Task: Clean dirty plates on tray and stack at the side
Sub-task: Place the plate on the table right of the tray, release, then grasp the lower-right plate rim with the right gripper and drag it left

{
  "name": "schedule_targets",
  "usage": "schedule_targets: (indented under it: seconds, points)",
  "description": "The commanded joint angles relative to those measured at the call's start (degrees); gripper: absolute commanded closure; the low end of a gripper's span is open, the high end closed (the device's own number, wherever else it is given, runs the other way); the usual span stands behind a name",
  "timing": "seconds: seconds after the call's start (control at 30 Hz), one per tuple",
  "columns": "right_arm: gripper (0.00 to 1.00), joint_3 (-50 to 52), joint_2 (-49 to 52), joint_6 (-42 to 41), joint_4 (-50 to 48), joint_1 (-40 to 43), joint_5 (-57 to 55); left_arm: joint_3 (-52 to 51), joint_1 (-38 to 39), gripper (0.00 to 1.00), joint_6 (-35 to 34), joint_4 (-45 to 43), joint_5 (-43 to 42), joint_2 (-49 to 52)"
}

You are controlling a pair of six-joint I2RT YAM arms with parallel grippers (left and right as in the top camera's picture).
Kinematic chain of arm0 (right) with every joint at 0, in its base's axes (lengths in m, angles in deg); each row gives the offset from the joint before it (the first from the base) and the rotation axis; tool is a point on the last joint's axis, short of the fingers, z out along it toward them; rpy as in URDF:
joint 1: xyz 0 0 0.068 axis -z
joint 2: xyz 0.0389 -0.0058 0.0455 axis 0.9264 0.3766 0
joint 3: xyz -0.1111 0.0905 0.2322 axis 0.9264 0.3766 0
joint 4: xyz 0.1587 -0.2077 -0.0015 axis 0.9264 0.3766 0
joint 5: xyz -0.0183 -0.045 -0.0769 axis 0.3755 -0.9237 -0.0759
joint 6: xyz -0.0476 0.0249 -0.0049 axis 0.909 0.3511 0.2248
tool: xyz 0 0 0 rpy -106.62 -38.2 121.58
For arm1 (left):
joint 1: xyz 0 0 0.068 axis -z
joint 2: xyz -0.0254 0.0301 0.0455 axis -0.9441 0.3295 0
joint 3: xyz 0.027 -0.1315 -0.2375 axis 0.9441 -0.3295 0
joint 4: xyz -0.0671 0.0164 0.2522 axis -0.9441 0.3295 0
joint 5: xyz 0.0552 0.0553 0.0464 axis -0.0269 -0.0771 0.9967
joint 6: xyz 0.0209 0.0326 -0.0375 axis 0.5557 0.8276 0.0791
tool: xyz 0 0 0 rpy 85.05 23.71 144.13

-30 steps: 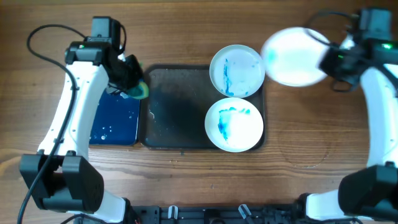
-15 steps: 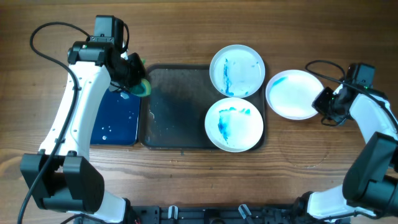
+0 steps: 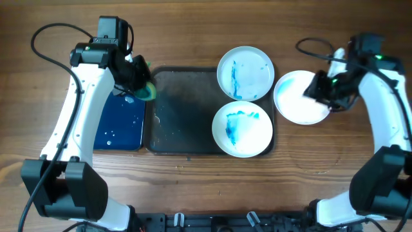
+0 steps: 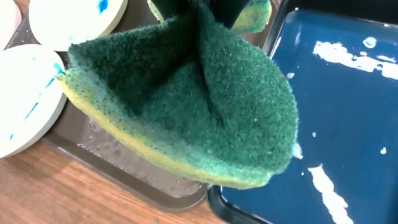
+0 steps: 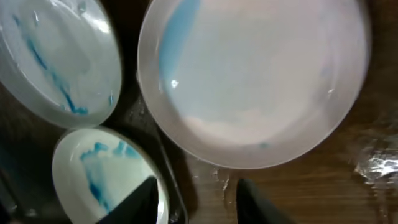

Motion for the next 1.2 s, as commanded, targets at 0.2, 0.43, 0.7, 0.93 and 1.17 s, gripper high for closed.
schedule_targets:
  seconds: [0.2,0.43,0.7,0.93,1.17]
  points:
    - [0.63,14.99,0.02,-3.72,-2.86,-13.00,1.29,-0.15,0.02,0.96,-0.31,0.44,-0.44,0.22]
    - [0.64,19.91,0.07,-5.68,-9.42,-19.63,0.66,-0.15,0.02,0.96,-0.31,0.37,0.00,0.22]
    - [0.68,24.15,0.44,-9.40,-15.13,-21.77,-3.67,-0.15,0.02,0.96,-0.33,0.50,-0.02,0.22]
    - [0.85,24.55,0.44,-7.85,-16.57,-21.84,-3.48,-0.15,0.02,0.96,-0.33,1.05,-0.02,0.22]
    - [0.96,22.03,0.13,-7.69,-14.47,-22.64,-3.72,-0.15,0.02,0.96,-0.31,0.98,0.00,0.22]
